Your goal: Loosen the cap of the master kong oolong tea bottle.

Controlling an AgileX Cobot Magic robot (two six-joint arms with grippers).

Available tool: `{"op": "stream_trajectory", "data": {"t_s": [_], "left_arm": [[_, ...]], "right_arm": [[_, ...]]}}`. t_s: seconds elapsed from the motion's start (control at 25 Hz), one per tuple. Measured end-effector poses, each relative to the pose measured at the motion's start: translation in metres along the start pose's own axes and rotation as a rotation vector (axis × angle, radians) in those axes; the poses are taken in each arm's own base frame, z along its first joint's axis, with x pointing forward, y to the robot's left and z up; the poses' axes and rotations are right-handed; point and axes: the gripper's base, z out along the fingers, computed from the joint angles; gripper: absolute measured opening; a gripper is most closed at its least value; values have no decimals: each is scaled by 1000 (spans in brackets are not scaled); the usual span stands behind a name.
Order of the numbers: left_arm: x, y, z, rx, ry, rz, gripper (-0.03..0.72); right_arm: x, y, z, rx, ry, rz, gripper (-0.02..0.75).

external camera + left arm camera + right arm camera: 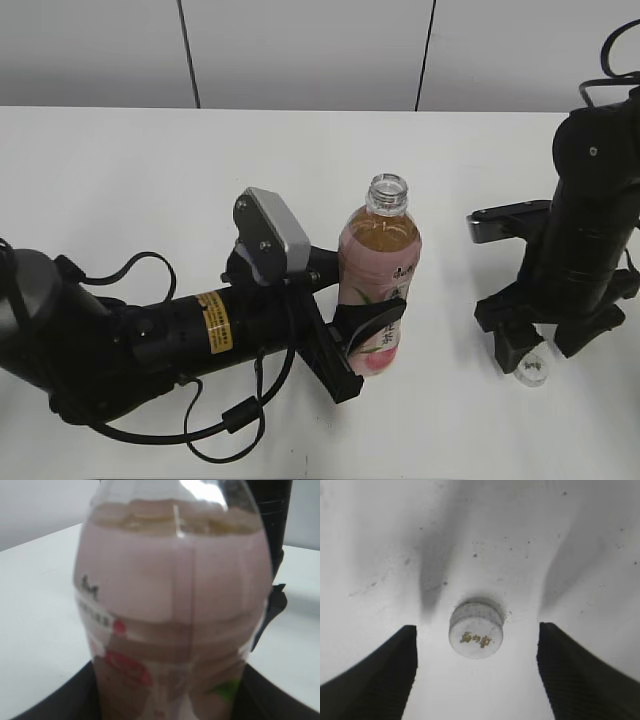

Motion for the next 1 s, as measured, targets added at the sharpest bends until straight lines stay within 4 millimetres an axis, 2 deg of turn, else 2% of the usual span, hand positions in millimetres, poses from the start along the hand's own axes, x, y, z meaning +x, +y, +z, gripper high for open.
{"op": "stream_trajectory", "data": {"t_s": [0.12, 0.36, 0.56, 0.72, 1.0], "left_arm": [[0, 0, 0, 1, 0, 0, 386], [-1, -2, -3, 3, -31, -7, 503], [8, -3, -14, -41, 9, -46, 521], [10, -9, -29, -42, 39, -60, 522], [-3, -13, -70, -99, 39, -75, 523]], "right_arm": [[0, 1, 0, -14, -1, 5, 564], [0, 2, 0, -23, -1, 9, 565], [0, 2, -9, -23, -31, 7, 565], [2, 3, -20, -23, -65, 3, 565], [7, 4, -43, -24, -128, -7, 565]]}}
